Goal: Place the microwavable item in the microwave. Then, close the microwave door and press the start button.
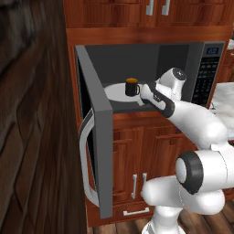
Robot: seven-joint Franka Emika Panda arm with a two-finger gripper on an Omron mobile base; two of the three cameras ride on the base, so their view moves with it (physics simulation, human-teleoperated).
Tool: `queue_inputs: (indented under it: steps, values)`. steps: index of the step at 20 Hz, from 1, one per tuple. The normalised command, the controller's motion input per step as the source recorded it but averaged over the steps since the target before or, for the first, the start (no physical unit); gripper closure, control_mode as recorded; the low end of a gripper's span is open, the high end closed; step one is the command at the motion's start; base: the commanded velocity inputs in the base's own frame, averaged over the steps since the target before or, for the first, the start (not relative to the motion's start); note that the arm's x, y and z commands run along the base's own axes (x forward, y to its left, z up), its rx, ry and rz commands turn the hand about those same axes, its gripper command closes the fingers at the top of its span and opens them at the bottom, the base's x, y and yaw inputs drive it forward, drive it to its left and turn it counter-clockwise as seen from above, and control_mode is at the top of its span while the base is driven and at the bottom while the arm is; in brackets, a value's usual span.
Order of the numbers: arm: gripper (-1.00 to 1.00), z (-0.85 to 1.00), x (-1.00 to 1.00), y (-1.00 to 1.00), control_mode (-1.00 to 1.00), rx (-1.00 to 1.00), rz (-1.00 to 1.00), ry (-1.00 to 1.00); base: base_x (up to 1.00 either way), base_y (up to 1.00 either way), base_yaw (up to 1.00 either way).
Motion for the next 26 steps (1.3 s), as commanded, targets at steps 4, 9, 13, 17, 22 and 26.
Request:
queue_inputs:
  steps: [4,9,13,17,22,26]
  values:
    - [-1.00,-0.03,-0.21,0.00,-1.00,0.00,0.00,-0.01,0.00,0.00,0.00]
    - [-1.00,0.33,-0.97,0.00,-1.00,-0.06,0.00,-0.29,0.00,0.00,0.00]
    - [-1.00,0.71,-1.00,0.00,-1.00,-0.11,0.00,-0.32,0.00,0.00,0.00]
    - [-1.00,0.45,-1.00,0.00,-1.00,-0.12,0.00,-0.25,0.00,0.00,0.00]
    - [-1.00,0.23,-1.00,0.00,-1.00,-0.16,0.00,-0.21,0.00,0.00,0.00]
    - [-1.00,0.17,-1.00,0.00,-1.00,-0.22,0.00,-0.22,0.00,0.00,0.00]
